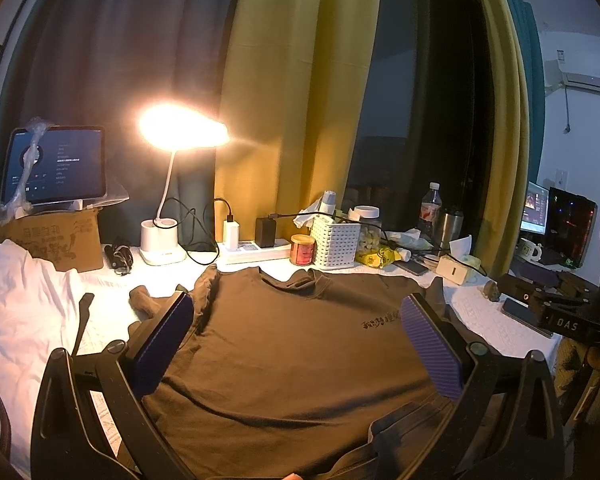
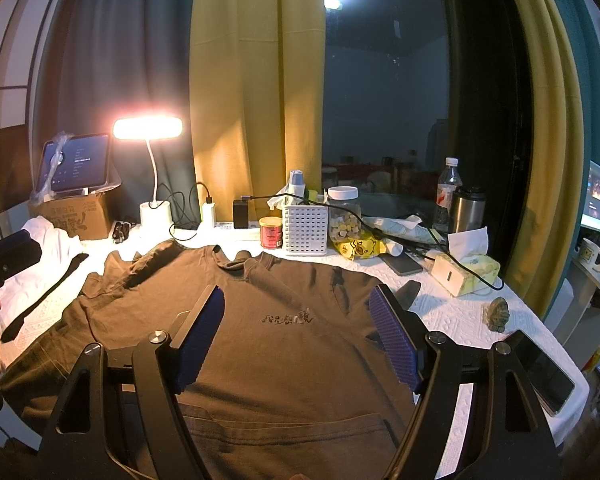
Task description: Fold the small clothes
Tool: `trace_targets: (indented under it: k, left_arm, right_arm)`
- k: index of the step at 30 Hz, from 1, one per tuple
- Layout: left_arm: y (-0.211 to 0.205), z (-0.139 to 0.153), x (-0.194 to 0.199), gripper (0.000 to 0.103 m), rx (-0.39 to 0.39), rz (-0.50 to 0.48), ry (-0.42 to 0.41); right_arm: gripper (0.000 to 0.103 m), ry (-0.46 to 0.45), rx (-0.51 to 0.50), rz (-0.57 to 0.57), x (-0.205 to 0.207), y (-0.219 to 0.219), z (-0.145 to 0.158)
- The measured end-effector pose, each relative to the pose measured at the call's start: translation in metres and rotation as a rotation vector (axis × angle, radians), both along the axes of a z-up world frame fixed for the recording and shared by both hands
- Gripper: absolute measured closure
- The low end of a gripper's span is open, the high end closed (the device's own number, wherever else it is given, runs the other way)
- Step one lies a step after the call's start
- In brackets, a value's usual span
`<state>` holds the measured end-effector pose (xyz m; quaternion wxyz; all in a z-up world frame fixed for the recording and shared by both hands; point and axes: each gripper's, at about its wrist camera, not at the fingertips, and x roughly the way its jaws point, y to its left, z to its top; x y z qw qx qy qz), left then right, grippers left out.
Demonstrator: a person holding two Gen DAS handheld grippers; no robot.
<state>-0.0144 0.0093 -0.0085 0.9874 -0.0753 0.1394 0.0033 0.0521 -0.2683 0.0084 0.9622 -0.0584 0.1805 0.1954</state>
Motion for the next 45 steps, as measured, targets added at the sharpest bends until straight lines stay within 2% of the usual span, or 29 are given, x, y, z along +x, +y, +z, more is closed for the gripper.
trace_targets:
  k: [3,18,25,34,45]
  left_arm:
    - [0.003,0.000,-0.001,0.001,-0.022,0.001,0.003]
    - [-0.001,0.002,0.010,0.001,-0.022,-0.011,0.027]
    - [-0.006,0.001,0.030,0.001,-0.030,-0.041,0.072]
    - [-0.018,-0.001,0.063,0.001,-0.004,-0.045,0.151]
    - [-0.020,0.005,0.100,0.001,-0.015,-0.048,0.182]
  right_arm:
    - [0.025,-0.001,0.000,0.001,0.000,0.000,-0.001]
    - [0.025,0.007,0.002,0.000,0.005,-0.002,-0.002]
    - [0.025,0.037,0.004,-0.011,0.028,-0.012,-0.004]
    - [0.025,0.091,0.000,-0.038,0.065,-0.023,-0.013]
    - [0.025,0.161,-0.010,-0.061,0.118,-0.041,-0.025]
